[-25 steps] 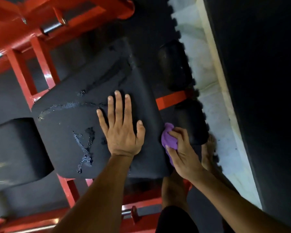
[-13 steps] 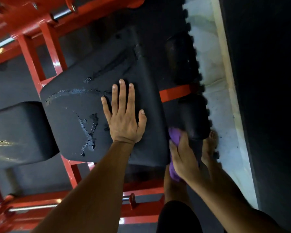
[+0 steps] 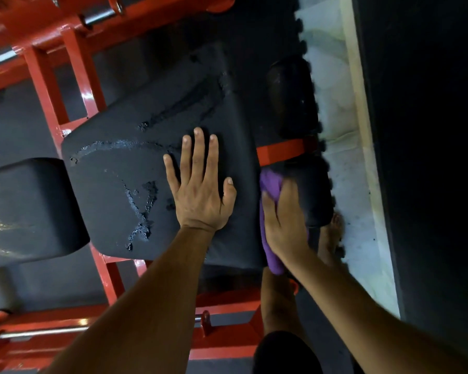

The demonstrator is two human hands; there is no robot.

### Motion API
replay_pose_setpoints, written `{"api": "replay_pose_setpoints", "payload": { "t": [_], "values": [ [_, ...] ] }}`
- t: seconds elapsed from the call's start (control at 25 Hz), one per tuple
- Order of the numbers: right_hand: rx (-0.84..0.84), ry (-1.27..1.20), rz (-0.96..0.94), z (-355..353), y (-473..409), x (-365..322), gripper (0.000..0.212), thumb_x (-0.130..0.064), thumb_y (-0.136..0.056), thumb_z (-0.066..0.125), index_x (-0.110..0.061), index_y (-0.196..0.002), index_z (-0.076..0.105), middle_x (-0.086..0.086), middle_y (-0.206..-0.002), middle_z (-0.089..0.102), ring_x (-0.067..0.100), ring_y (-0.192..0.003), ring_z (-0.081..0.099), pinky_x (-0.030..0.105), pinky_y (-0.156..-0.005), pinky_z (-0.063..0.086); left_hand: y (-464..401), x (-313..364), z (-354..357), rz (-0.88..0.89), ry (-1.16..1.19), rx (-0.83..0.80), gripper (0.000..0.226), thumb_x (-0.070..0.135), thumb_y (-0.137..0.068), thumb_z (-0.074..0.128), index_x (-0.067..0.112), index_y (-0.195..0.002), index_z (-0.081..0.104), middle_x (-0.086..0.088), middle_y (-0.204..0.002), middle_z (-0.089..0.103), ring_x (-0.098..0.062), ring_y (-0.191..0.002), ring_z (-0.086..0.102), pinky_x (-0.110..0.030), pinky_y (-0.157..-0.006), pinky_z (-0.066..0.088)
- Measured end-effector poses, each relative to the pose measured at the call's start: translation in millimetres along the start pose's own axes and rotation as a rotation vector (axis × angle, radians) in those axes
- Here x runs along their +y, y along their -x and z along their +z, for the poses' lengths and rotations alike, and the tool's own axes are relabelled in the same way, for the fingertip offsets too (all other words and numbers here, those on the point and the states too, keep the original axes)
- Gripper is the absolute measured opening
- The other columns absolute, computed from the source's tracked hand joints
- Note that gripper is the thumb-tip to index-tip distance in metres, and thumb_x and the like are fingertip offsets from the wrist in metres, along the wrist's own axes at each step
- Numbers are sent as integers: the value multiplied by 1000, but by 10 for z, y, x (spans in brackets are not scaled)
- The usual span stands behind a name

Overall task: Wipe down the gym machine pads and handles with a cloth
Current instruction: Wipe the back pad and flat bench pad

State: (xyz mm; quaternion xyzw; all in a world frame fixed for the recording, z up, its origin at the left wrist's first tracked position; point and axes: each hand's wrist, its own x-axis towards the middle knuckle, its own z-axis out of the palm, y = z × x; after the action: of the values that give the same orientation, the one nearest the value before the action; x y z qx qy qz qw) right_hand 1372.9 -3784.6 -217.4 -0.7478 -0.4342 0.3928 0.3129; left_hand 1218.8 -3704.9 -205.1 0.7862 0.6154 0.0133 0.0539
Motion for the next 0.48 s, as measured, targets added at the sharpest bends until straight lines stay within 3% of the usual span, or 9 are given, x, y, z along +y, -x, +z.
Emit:
{"api": "replay_pose_setpoints", "payload": {
  "t": [0.08,0.2,0.36,0.48],
  "values": [
    [-81,-14,53,-93,369,158,18,-33,-105,41,-25,-121,43,0,-110,58,14,-98,61,37,-89,52,-5,-9,10,2,-7,6,72,48,-100,25,12,-163,26,-12,-170,20,-29,-159,14,-66,-123,13],
    [-140,-53,51,-46,-128,124,19,-20,-104,47,-13,-122,51,4,-111,60,20,-104,61,34,-93,47,-21,6,-18,-4,2,-7,72,49,-100,25,14,-163,25,-11,-171,19,-28,-159,13,-66,-123,13],
    [27,-158,-42,-141,-1283,-303,35,-37,-103,47,-11,-125,55,3,-113,61,12,-102,60,30,-94,49,-5,17,-53,-12,25,-37,74,47,-98,31,15,-163,24,-9,-172,16,-27,-159,11,-66,-123,12],
    [-124,-134,-175,-52,-1483,-460,48,-40,-102,47,-11,-140,47,6,-131,56,15,-119,55,32,-105,44,-22,22,-76,-19,22,-36,75,47,-96,34,15,-163,27,-8,-171,17,-27,-159,14,-67,-122,13]
  ]
}}
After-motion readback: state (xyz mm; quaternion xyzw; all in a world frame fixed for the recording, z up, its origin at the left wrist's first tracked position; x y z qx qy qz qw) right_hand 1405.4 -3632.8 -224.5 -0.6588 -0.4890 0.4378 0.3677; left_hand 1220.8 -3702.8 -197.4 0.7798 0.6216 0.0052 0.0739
